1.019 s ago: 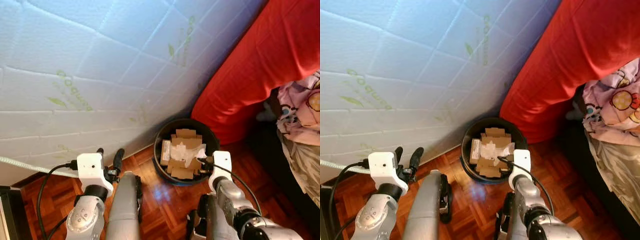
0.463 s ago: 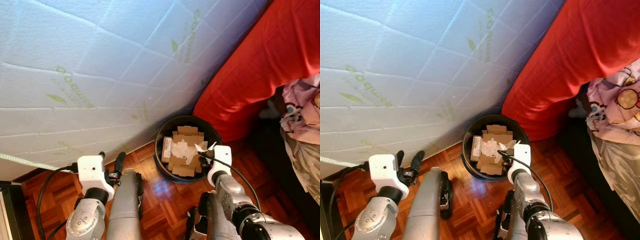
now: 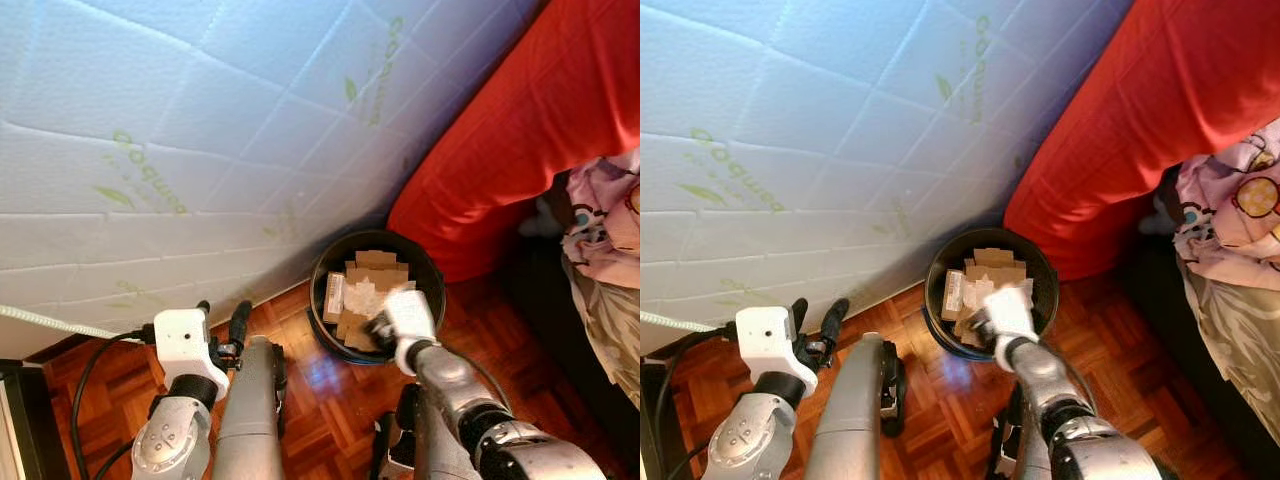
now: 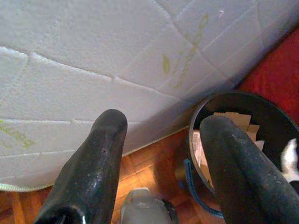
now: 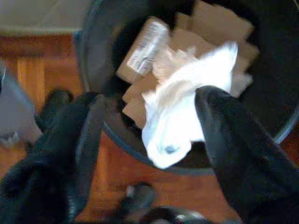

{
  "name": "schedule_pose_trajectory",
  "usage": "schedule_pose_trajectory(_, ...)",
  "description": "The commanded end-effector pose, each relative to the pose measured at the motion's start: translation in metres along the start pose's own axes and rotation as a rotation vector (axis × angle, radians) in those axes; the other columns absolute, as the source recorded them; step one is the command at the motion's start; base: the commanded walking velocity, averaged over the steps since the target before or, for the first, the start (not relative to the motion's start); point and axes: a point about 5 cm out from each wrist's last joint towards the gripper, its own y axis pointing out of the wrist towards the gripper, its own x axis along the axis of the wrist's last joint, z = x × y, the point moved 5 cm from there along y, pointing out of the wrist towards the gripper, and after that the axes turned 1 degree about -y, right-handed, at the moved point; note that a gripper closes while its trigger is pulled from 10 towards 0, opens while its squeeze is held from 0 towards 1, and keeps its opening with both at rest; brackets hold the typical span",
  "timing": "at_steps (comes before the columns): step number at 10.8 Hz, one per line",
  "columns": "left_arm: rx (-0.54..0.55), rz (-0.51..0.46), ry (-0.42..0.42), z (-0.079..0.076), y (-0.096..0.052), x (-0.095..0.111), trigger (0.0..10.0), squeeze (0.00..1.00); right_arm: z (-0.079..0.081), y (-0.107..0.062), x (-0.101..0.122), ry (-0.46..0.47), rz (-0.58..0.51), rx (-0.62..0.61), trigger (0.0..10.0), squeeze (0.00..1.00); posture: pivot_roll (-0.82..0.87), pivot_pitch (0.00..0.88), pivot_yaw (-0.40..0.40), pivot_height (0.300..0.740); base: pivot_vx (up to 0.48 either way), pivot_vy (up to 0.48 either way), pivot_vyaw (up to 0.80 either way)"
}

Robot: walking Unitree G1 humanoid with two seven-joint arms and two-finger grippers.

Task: Clean up the room

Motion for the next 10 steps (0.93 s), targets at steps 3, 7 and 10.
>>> schedule_pose_trajectory(3,0.017,0.045,-0.003,0.001,-0.008,-0.01,10.0,0.0,0.004,0.0,-0.01,-0.396,0.068,0.002,10.0,1.0,0.31,0.475,-0.007,0.631,0.0,0.0,0.0)
schedule_pose_trajectory(7,0.014,0.055,-0.008,0.0,-0.006,-0.015,10.0,0.0,-0.009,0.002,0.011,-0.195,-0.008,-0.108,10.0,0.0,0.3,0.457,-0.018,0.631,0.0,0.0,0.0)
schedule_pose_trajectory(10,-0.012,0.109,0.007,0.003,0.001,-0.038,10.0,0.0,-0.064,-0.021,-0.022,0.409,-0.062,-0.337,10.0,0.0,0.25,0.373,-0.031,0.631,0.0,0.0,0.0)
